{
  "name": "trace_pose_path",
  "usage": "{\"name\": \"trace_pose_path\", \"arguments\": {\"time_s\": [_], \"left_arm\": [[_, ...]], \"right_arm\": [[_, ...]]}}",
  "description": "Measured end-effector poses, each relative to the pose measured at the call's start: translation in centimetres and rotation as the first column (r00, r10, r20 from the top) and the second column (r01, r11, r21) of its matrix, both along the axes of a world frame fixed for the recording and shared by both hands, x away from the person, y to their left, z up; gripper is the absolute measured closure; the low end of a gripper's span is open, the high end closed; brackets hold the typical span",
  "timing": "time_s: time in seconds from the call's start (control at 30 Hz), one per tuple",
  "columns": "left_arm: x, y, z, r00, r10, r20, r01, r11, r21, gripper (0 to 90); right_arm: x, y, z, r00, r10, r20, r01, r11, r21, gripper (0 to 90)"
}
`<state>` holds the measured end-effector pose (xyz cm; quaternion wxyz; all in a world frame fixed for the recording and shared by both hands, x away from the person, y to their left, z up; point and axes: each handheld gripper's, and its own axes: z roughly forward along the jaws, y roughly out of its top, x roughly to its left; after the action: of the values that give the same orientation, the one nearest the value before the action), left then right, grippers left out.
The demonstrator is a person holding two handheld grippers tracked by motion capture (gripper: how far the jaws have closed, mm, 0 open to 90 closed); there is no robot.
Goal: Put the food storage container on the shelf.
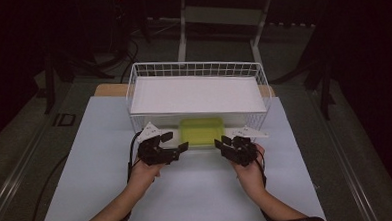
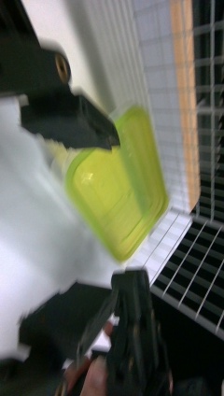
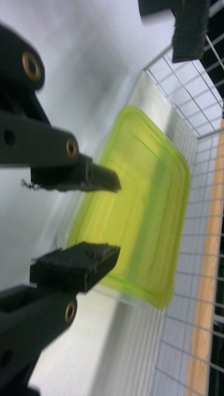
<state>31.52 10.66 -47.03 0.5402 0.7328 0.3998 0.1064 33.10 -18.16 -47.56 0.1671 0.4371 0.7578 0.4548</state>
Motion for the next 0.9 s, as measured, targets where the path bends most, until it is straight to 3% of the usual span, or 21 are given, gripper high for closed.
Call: {"name": "trace_pose_path", "arguments": {"time_s": [0.1, 0.23, 0.27, 0.3, 0.53, 0.6, 0.67, 0.73, 0.9], "left_arm": [[-1.0, 0.0, -0.2, 0.9993, -0.036, 0.001, 0.036, 0.9993, 0.012, 14.5], [-1.8, 0.1, -0.6, 0.9993, -0.036, 0.005, 0.036, 0.9992, 0.016, 7.1], [-2.2, 0.2, -0.7, 0.9994, -0.034, 0.009, 0.034, 0.9993, 0.013, 1.0], [-2.4, 0.3, -0.8, 0.9994, -0.031, 0.017, 0.031, 0.9994, 0.015, 1.0], [-3.6, -0.1, -1.9, 0.9972, -0.027, 0.069, 0.022, 0.9973, 0.07, 1.0], [-3.5, -0.2, -2.3, 0.9967, -0.058, 0.056, 0.056, 0.9974, 0.045, 1.0], [-3.7, -0.4, -2.7, 0.9962, -0.056, 0.067, 0.051, 0.9966, 0.064, 1.0], [-3.7, -0.4, -2.8, 0.996, -0.055, 0.07, 0.051, 0.9974, 0.05, 1.0], [-3.7, -0.1, -2.7, 0.9951, -0.009, 0.099, 0.004, 0.9983, 0.058, 1.0]], "right_arm": [[-0.5, 0.5, -0.4, 0.9991, 0.035, -0.024, -0.035, 0.9993, -0.01, 75.6], [-0.7, 1.1, -1.1, 0.9967, 0.065, -0.049, -0.066, 0.9976, -0.021, 82.7], [-0.8, 1.3, -1.3, 0.9954, 0.072, -0.063, -0.074, 0.997, -0.024, 87.1], [-0.7, 1.6, -1.7, 0.9915, 0.096, -0.088, -0.099, 0.9946, -0.031, 89.6], [-0.3, 2.8, -2.7, 0.9938, 0.085, -0.073, -0.09, 0.9927, -0.08, 89.9], [0.0, 3.2, -3.2, 0.9931, 0.082, -0.084, -0.089, 0.9928, -0.081, 90.0], [0.4, 3.5, -3.6, 0.9919, 0.076, -0.101, -0.084, 0.9931, -0.082, 90.0], [0.8, 4.0, -4.0, 0.994, 0.071, -0.083, -0.079, 0.9915, -0.103, 90.0], [1.6, 4.7, -4.4, 0.9952, 0.058, -0.079, -0.066, 0.9919, -0.109, 90.0]]}}
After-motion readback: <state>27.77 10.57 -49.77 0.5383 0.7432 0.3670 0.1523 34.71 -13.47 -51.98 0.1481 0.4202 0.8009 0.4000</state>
